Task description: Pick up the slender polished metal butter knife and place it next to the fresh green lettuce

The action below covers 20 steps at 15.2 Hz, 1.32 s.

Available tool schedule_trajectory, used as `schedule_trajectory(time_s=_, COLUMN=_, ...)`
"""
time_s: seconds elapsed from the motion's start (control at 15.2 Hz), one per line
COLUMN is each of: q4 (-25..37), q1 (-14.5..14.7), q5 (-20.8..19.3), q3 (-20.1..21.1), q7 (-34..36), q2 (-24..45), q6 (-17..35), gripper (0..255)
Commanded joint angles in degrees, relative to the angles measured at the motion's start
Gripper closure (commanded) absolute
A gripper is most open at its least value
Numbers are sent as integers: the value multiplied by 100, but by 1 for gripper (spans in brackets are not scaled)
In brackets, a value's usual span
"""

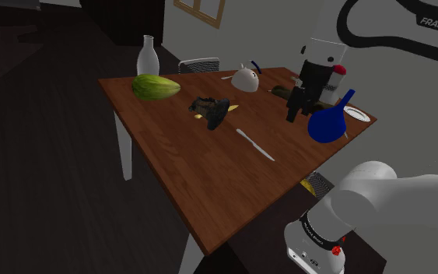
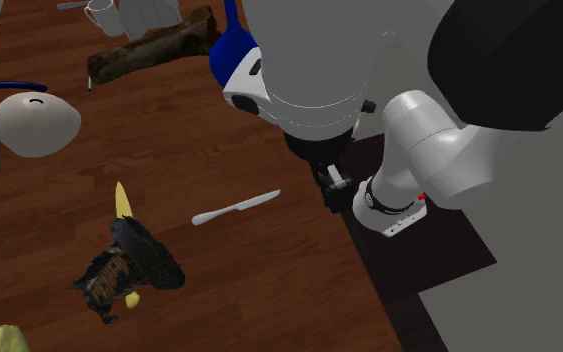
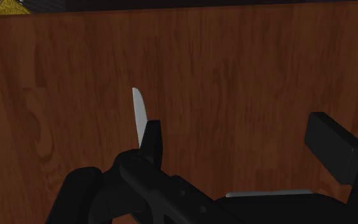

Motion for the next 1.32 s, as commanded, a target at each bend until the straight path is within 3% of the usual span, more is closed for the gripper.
schedule_trajectory(time_s=0.0, q4=0, q1=0, q5=0, q3=0, q7=0, q2=0, q6=0, gripper=0)
schedule_trajectory(time_s=0.59, q4=-1113, q1=-211, q5=-337, q3=-471, q7=-569, q2=628, q6=2110, gripper=0)
schedule_trajectory(time_s=1.25, q4=-1466, q1=-390, q5=-497, q3=-1037, q7=-1228, q2=2423, q6=4669, gripper=0)
